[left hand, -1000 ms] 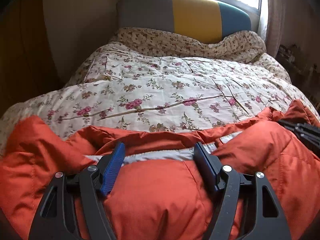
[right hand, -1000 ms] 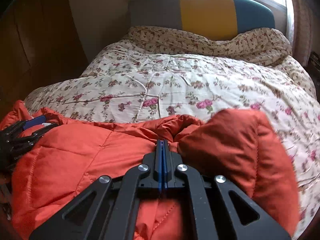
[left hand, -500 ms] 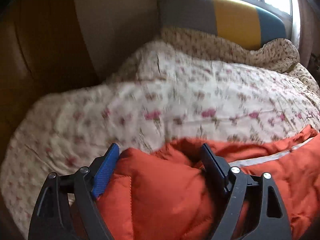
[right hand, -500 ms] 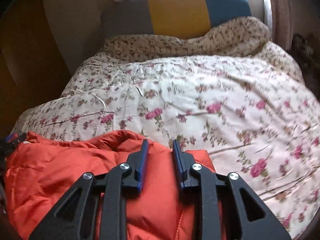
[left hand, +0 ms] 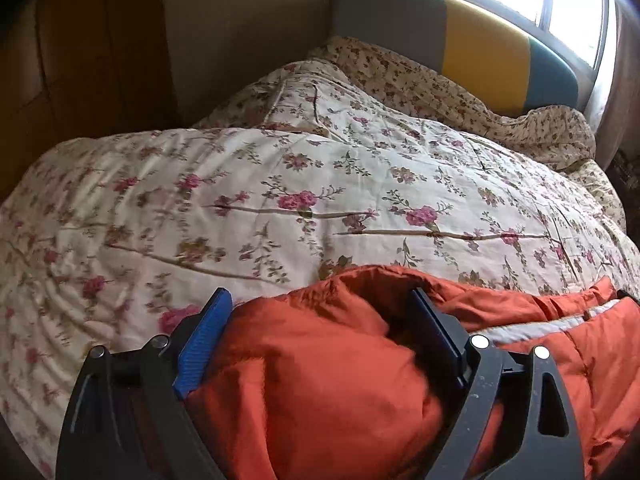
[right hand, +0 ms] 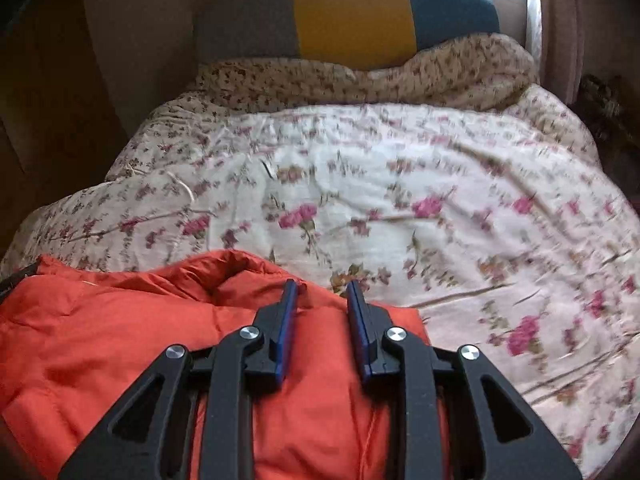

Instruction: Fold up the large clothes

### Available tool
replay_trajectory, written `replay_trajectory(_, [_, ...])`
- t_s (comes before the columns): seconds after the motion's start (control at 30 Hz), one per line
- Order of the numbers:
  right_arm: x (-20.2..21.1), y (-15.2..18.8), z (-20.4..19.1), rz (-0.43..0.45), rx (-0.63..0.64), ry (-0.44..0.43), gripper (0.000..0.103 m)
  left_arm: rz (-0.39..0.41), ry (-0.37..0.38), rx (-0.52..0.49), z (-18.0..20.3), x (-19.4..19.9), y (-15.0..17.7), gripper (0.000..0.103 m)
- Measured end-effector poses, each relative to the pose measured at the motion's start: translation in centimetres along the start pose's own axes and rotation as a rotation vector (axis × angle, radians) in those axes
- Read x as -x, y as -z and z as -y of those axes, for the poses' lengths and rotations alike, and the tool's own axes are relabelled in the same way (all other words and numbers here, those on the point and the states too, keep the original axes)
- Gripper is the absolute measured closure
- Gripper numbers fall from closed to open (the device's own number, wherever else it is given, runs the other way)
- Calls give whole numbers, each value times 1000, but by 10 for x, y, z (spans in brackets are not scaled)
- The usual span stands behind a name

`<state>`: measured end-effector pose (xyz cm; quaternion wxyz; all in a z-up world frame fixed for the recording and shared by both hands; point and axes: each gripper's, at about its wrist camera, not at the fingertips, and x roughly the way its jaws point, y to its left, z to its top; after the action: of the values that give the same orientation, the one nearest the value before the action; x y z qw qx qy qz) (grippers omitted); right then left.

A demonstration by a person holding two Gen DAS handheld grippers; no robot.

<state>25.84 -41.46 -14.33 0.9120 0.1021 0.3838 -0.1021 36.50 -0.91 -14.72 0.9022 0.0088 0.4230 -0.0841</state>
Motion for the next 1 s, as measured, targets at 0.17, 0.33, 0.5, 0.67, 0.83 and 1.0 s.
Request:
replay_trajectory(0.17, [73,9,-19,88,-58,-87,71,79,14,70,-12,62,16,10])
replay_trajectory(0.33, [119,43,-52,101,-54,-169,72,156,7,165,-34,121,63,9])
replay_trajectory(0.5, [145,77,-93,103,6,-248,79,205,-52,332,-69,162,118,9])
replay_trajectory(0.67, [157,108,-128,103,93,-254,88,179,-46,458,-89,182,169,9])
replay_trajectory(0.83, [154,125,-140,99,104,-237,89,144,42,535,-90,186,202,9])
replay_trajectory(1.0, [134,128,-149,58,116,-211,89,94,168,560,-77,174,209,12])
